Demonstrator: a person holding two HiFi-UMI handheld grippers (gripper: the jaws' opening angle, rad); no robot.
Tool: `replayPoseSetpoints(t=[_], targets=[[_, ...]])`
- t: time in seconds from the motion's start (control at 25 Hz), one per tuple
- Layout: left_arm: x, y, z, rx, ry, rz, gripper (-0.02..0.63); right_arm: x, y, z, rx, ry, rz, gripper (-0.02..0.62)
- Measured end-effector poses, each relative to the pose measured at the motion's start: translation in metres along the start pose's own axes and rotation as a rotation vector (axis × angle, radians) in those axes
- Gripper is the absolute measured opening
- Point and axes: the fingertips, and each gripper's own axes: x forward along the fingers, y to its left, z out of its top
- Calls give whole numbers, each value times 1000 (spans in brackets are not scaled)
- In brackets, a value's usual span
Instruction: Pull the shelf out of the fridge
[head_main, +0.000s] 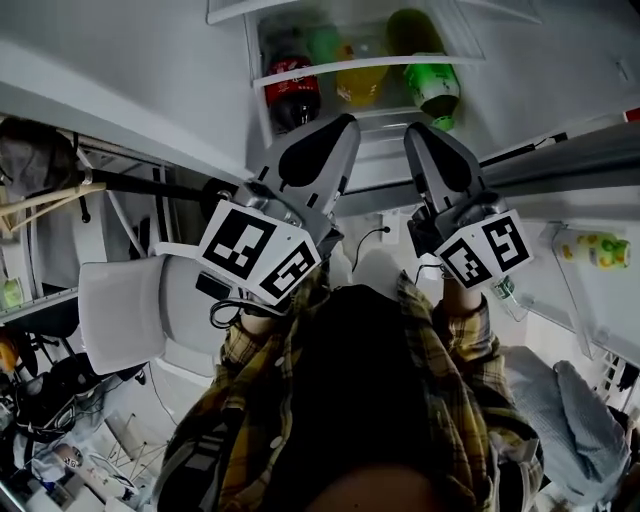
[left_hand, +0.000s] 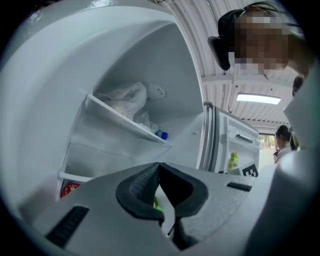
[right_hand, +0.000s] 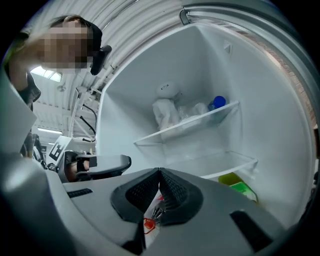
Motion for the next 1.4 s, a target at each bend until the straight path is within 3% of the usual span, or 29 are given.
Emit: replayPoseSetpoints(t=[0.4, 0.88, 1.2, 1.4], targets=[[29, 2, -6, 2, 14, -27, 3, 12, -27, 5, -15, 6, -22, 18], [59, 23, -1, -29, -24, 116, 3, 49, -54, 10, 22, 55, 95, 18], [62, 38, -12, -183, -73, 156, 3, 57, -67, -1, 135, 72, 112, 20], [63, 42, -19, -300, -100, 147, 5, 60, -73, -11, 282, 88, 115, 20]])
